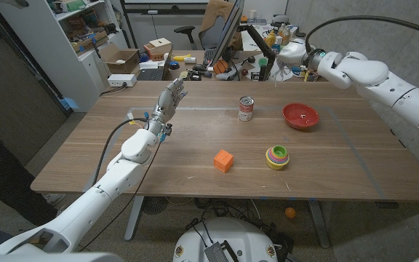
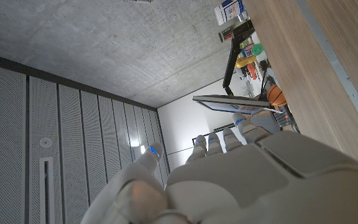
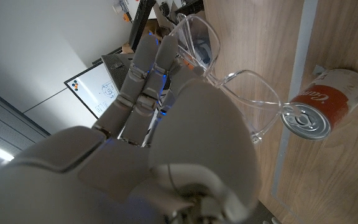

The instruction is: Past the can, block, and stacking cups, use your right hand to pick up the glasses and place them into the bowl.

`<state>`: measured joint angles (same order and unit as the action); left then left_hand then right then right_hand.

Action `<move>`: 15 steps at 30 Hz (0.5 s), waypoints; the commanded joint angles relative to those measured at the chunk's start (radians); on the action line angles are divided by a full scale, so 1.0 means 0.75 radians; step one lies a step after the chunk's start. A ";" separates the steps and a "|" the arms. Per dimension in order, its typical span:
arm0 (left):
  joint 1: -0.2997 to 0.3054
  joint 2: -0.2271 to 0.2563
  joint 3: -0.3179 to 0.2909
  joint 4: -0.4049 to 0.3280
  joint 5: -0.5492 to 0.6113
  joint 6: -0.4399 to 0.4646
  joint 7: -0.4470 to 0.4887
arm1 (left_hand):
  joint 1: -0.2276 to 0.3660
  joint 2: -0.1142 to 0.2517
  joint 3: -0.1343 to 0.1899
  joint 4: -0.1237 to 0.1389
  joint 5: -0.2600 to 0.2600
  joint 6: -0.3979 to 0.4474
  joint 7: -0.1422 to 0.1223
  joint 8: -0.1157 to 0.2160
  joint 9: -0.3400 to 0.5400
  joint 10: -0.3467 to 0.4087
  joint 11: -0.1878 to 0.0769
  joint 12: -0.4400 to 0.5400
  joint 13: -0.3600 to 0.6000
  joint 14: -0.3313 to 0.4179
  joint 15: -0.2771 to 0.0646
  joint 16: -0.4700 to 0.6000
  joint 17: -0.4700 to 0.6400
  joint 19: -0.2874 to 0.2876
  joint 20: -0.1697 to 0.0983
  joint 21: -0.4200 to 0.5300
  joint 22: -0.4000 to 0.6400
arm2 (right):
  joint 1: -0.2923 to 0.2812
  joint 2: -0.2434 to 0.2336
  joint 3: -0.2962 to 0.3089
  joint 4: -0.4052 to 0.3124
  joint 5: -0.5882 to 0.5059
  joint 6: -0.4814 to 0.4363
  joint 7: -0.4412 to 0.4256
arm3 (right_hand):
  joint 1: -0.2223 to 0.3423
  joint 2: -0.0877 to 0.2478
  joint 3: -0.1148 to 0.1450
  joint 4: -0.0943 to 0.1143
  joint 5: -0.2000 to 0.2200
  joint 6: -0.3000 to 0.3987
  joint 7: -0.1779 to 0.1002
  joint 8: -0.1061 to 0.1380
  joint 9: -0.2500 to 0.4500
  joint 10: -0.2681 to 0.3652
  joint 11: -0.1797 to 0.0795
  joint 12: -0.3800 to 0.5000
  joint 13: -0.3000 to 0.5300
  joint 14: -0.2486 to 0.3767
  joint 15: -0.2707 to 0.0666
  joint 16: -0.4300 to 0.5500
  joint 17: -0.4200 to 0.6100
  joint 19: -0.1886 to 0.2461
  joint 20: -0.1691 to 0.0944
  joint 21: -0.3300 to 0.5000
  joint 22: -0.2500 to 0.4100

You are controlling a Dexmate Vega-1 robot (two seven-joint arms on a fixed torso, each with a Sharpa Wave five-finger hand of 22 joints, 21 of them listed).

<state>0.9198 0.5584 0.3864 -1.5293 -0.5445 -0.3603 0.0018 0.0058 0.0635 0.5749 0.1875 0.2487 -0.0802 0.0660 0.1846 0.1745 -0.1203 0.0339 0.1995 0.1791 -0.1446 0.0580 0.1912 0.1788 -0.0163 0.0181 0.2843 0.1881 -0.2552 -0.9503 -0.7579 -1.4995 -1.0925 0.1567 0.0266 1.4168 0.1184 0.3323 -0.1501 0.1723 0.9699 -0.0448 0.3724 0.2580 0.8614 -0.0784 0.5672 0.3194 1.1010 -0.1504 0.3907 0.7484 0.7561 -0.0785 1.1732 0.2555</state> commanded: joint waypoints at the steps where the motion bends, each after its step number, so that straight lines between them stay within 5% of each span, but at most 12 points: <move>1: 0.005 0.005 0.005 -0.018 0.002 0.012 0.003 | 0.005 0.152 -0.010 0.001 0.012 0.008 0.002 -0.002 0.002 0.002 0.003 -0.003 0.005 -0.001 0.001 -0.007 0.002 0.005 0.006 -0.001 0.004 | -0.117 -0.077 0.083 -0.074 0.037 -0.076 0.033 | 0.009 0.005 -0.001 0.003 0.007 0.009 -0.004 -0.001 0.006 0.017 -0.001 0.002 0.104 0.069 -0.106 -0.007 0.006 -0.005 -0.180 0.012 -0.002; 15: 0.008 0.012 0.007 -0.040 -0.008 0.027 -0.006 | 0.005 0.152 -0.010 0.001 0.012 0.007 0.003 -0.003 0.002 0.002 0.000 -0.003 0.005 -0.002 0.000 -0.007 0.002 0.005 0.007 -0.003 0.004 | -0.209 -0.110 0.149 -0.090 0.072 -0.179 0.043 | 0.010 0.005 -0.003 0.003 0.008 0.010 -0.006 -0.003 0.007 0.021 -0.002 -0.003 0.107 0.074 -0.105 -0.017 0.015 -0.017 -0.180 0.037 -0.022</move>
<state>0.9217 0.5619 0.3917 -1.5446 -0.5431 -0.3501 0.0018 0.0058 0.0636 0.5749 0.1875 0.2487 -0.0802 0.0660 0.1846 0.1745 -0.1203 0.0339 0.1995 0.1791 -0.1446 0.0581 0.1912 0.1788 -0.0164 0.0181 0.2843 0.1881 -0.3581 -1.0106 -0.6843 -1.5555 -1.0590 0.0812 0.0500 1.4166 0.1182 0.3323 -0.1502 0.1743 0.9699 -0.0447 0.3724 0.2579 0.8616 -0.0785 0.5667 0.3194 1.1062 -0.1519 0.3821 0.7572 0.7489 -0.0785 1.1947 0.2391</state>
